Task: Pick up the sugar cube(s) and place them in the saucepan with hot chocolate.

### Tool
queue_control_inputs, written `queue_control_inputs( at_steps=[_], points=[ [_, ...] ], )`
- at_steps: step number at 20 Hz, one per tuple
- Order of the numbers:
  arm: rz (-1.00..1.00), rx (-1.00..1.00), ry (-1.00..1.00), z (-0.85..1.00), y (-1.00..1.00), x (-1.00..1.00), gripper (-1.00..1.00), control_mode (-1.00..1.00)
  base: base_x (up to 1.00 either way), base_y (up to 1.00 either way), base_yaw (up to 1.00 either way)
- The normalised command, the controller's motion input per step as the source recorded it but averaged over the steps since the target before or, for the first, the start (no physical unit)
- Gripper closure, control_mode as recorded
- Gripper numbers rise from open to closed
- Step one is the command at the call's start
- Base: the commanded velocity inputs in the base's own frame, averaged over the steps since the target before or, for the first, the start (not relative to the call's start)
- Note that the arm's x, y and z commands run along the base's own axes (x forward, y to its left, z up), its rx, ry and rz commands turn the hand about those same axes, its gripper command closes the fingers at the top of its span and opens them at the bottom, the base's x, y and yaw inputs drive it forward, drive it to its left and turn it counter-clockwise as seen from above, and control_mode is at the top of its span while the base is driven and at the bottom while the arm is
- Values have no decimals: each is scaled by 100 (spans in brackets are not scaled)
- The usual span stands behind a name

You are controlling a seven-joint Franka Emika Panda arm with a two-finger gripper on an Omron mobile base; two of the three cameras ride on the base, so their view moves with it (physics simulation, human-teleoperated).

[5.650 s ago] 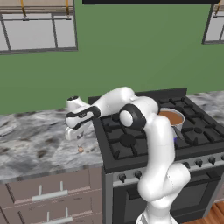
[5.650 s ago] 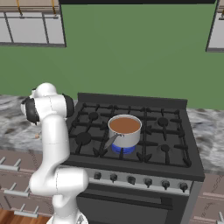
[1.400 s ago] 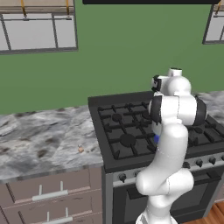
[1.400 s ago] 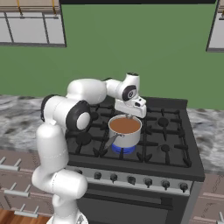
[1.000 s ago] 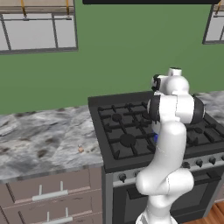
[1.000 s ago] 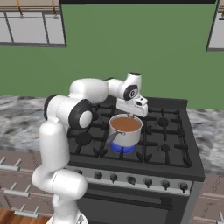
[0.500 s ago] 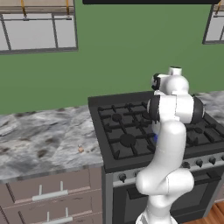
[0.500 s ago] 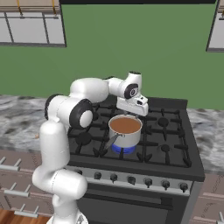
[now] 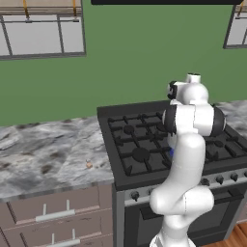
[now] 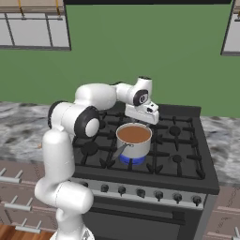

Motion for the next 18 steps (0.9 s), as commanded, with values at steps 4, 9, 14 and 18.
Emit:
queue_control_inputs(
  at_steps=[4, 9, 14, 18],
  points=[
    [-1, -4, 0, 6, 4, -30, -100, -100, 0, 0, 0],
    [0, -7, -5, 33, 28, -57, -100, -100, 0, 0, 0],
    [0, -5, -2, 42, 47, -60, -100, -100, 0, 0, 0],
    [0, 0, -5, 40, 72, -57, -100, -100, 0, 0, 0]
  ],
)
